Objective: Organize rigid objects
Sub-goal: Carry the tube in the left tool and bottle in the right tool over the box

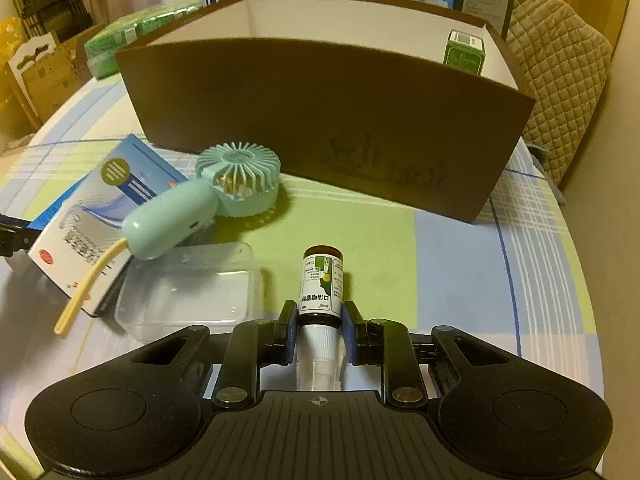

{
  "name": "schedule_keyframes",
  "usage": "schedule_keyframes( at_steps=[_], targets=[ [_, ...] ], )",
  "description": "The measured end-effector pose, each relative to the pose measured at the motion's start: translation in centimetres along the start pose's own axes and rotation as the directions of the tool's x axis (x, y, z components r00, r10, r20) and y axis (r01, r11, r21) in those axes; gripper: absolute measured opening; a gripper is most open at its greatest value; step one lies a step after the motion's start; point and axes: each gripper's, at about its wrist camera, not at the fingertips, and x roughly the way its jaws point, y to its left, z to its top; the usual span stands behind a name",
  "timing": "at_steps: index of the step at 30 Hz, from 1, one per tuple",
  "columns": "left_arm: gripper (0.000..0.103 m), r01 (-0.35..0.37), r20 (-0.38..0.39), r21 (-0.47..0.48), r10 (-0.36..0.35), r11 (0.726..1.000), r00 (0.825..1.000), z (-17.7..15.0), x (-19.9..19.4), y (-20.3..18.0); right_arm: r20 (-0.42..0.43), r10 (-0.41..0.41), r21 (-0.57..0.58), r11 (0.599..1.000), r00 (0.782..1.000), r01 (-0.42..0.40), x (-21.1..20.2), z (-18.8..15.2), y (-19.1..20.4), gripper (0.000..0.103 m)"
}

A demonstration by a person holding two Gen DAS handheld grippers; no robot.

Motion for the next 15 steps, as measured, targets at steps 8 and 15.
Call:
schedule_keyframes(
  at_steps=[8, 15],
  targets=[
    [0.029, 0.004, 0.062, -0.025, -0.003, 1.000, 0.998, 0.3, -2.9, 0.3, 0.030, 0.021, 0.022, 1.000, 0.999, -0.022, -1.6, 0.6, 0.2, 0.020],
    [0.029, 0.023, 0.127, -0.025, -0.020, 0.999, 0.992, 1.1, -6.1, 0.1, 0.071, 0.052, 0.039, 0.998, 0.996, -0.055, -3.5, 1.8, 0.4, 0.020]
  ],
)
